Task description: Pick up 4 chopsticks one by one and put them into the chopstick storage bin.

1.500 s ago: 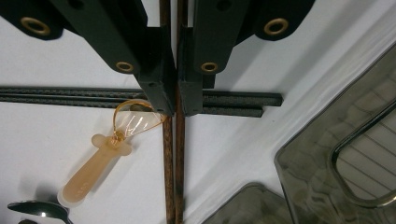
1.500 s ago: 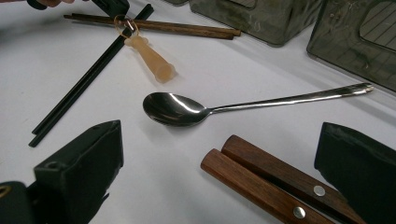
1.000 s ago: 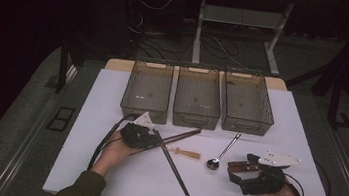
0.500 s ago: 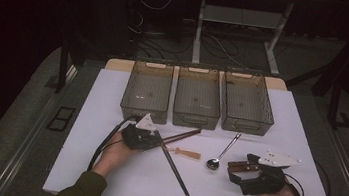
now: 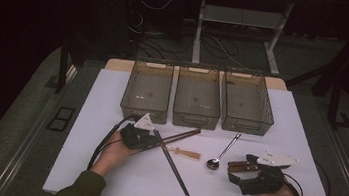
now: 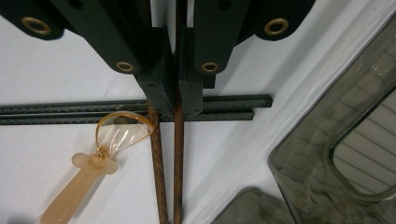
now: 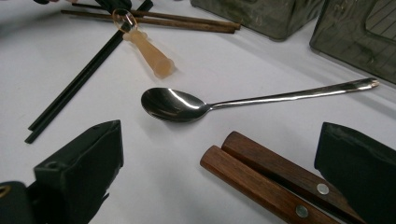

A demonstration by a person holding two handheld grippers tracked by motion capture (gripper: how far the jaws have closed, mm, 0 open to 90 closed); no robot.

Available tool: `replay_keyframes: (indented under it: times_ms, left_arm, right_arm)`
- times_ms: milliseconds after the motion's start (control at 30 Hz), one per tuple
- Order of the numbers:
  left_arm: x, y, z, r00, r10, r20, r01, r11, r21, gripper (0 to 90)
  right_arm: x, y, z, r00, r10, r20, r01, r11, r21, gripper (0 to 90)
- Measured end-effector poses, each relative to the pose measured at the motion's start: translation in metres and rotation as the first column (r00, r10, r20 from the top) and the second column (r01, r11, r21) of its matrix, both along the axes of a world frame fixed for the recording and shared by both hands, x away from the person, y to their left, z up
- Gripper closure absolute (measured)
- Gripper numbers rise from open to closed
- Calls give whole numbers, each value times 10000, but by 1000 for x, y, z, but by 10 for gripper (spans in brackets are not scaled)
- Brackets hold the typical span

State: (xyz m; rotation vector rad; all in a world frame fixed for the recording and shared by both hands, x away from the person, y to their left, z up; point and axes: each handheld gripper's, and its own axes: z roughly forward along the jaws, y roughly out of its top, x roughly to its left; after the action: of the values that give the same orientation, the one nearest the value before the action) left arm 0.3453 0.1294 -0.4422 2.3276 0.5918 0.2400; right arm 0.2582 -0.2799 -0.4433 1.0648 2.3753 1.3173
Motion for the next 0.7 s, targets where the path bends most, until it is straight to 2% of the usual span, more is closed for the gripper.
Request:
replay_keyframes:
  times_ms: [167,367,567,700]
  left_arm:
    - [-1,4,4,10000,-22,27,22,10000,-66,838]
    - [-3,7,8,10000,-30,34,31,9995,-305,840]
    - [-5,12,13,10000,-50,86,55,9985,-540,844]
    - [-6,17,16,10000,-14,5,14,9979,-651,845]
  right_arm:
    - [2,1,-3,9999,38,-102,-39,9999,-155,15]
    - [0,1,-1,9999,-50,-114,49,10000,-38,15]
    - [-1,2,-1,9994,-273,194,272,9996,47,16]
    - [-1,2,-1,9993,-275,237,275,9996,13,15]
